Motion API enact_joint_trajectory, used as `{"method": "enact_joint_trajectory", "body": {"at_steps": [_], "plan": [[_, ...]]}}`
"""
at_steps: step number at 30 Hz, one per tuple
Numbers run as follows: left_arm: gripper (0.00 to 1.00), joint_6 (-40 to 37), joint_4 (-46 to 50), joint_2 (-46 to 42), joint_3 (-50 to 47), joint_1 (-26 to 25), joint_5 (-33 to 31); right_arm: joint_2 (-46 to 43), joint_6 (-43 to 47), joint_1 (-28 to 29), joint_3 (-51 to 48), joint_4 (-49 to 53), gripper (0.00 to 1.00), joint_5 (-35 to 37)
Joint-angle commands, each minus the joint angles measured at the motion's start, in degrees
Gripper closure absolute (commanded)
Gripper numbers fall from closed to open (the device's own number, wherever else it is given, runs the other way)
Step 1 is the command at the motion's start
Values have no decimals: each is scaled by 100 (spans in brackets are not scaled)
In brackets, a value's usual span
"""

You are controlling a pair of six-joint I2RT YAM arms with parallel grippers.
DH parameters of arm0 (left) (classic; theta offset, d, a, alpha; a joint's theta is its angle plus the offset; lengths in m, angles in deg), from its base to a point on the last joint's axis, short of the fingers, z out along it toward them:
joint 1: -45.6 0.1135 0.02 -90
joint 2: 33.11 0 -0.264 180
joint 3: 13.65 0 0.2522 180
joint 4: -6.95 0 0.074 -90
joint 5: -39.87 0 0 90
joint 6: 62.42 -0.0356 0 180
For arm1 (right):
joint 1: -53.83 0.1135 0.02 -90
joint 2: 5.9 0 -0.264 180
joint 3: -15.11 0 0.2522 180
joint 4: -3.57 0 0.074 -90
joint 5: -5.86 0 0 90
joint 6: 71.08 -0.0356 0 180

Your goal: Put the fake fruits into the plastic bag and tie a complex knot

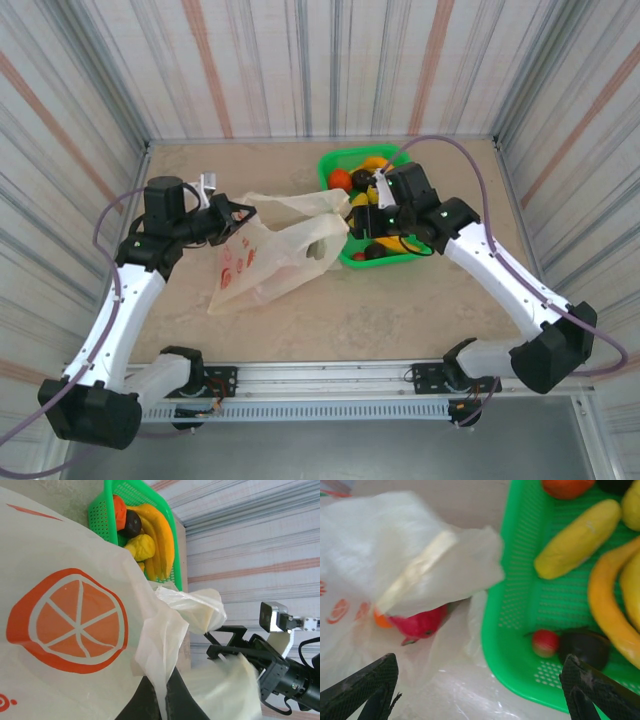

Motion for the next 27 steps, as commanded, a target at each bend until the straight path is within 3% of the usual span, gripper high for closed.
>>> {"method": "enact_joint_trajectory", "body": {"at_steps": [1,12,27], "plan": [[100,-100,88,-71,31,40,-36,-137,195,-158,-34,529,14,24],[100,-122,117,-67,79,49,-19,650,252,-710,-374,781,14,433],[100,-135,141,-23,110,84,19,2441,494,-593,-121,471,14,784]]}}
